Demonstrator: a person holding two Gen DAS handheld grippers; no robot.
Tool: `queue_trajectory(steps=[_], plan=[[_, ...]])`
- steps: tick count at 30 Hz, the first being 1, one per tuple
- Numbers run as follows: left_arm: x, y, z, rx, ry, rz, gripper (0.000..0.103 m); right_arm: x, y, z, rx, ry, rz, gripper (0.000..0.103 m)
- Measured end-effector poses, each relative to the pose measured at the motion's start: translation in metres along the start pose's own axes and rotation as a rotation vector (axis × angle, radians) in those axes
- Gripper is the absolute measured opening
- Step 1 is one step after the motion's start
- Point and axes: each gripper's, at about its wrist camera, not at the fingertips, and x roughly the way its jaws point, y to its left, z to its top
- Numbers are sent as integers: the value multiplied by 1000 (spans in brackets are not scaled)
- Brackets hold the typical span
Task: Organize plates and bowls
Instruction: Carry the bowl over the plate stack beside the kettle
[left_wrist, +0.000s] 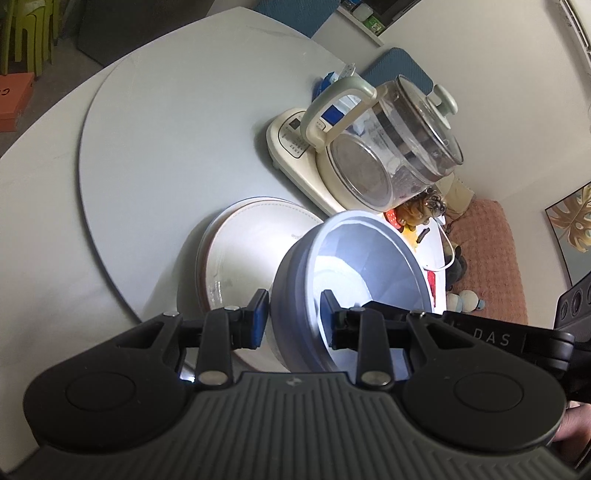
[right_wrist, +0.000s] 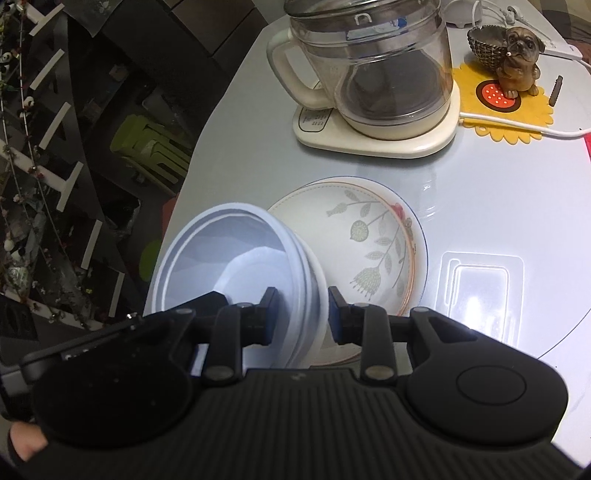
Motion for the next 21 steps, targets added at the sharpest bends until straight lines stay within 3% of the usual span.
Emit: queue_trajectory(steps=[10,21], plan=[[46,-4,12,-8,-3,48,35,30,-23,18,-3,29,15,31],[65,-2,16,-23,-2,82,35,48,-33,24,-11,57,30,31]])
